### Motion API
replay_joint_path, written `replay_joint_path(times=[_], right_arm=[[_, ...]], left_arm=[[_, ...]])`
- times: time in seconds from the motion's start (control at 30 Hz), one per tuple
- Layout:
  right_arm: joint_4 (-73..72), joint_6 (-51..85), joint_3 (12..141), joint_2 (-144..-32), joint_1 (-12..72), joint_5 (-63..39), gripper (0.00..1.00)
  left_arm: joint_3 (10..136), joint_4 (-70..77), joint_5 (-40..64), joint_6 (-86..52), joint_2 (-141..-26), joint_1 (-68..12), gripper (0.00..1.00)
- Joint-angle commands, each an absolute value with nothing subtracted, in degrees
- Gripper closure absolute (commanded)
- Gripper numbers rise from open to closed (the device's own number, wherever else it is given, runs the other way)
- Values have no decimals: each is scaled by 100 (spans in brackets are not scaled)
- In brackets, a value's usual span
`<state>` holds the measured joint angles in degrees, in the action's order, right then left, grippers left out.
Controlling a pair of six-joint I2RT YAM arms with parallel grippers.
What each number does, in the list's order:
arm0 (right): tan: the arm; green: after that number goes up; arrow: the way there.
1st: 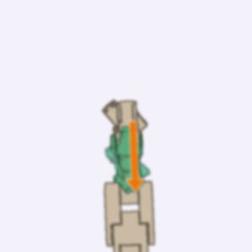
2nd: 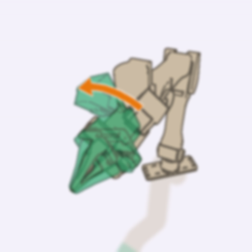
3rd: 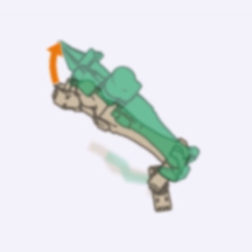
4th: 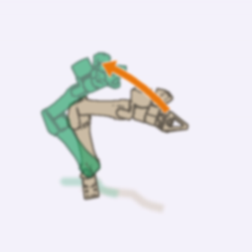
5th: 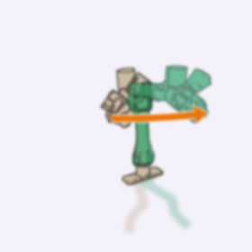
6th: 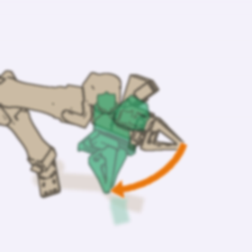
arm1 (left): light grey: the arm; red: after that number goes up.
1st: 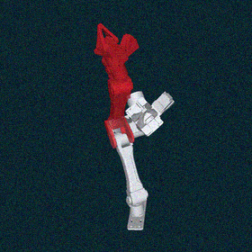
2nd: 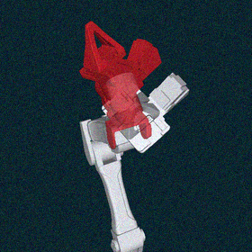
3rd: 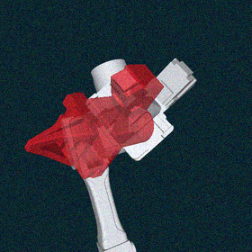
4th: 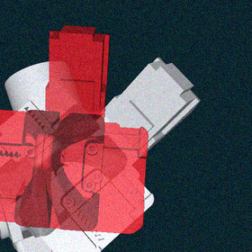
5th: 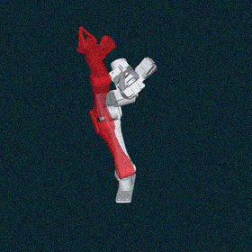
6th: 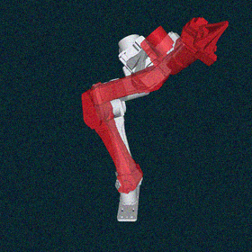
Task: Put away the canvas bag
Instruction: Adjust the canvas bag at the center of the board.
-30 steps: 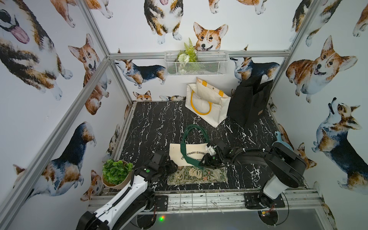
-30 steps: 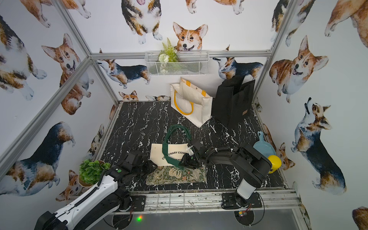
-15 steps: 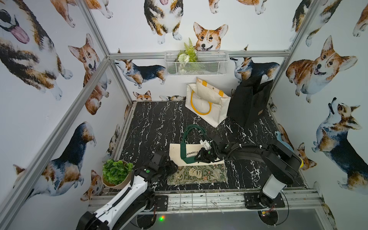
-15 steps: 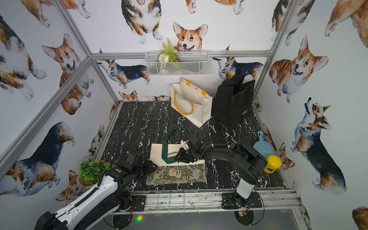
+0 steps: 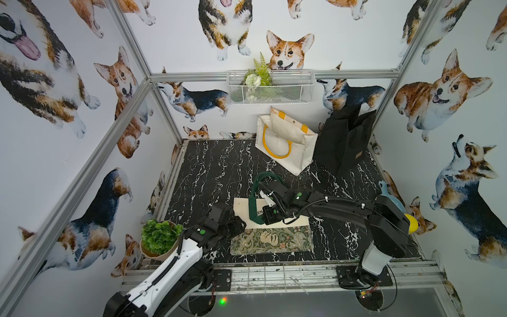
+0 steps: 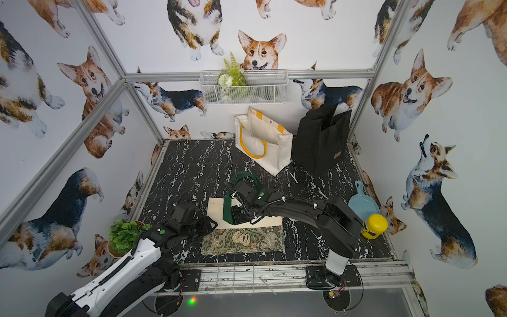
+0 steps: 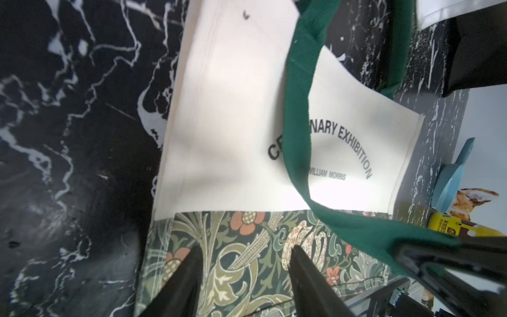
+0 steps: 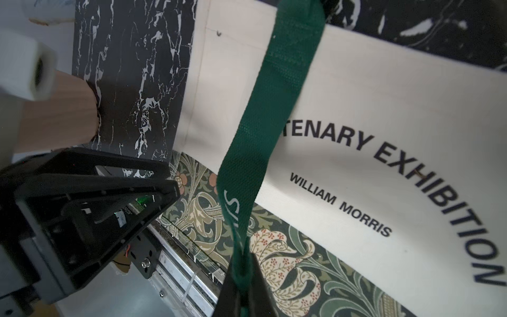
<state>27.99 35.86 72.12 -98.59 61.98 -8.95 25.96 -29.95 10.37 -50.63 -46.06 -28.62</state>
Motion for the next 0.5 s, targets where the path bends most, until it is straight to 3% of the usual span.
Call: replay_joint_path(times=[0.0, 0.47], right_arm=[[3800, 2741, 7555, -9898, 6419, 132, 98], [4598, 1525, 8505, -10482, 7196, 1411, 97]], left_arm=[[2880, -3478, 755, -4724, -4633, -2818, 48], [3859, -4782, 141, -4345, -4677, -1812, 48]])
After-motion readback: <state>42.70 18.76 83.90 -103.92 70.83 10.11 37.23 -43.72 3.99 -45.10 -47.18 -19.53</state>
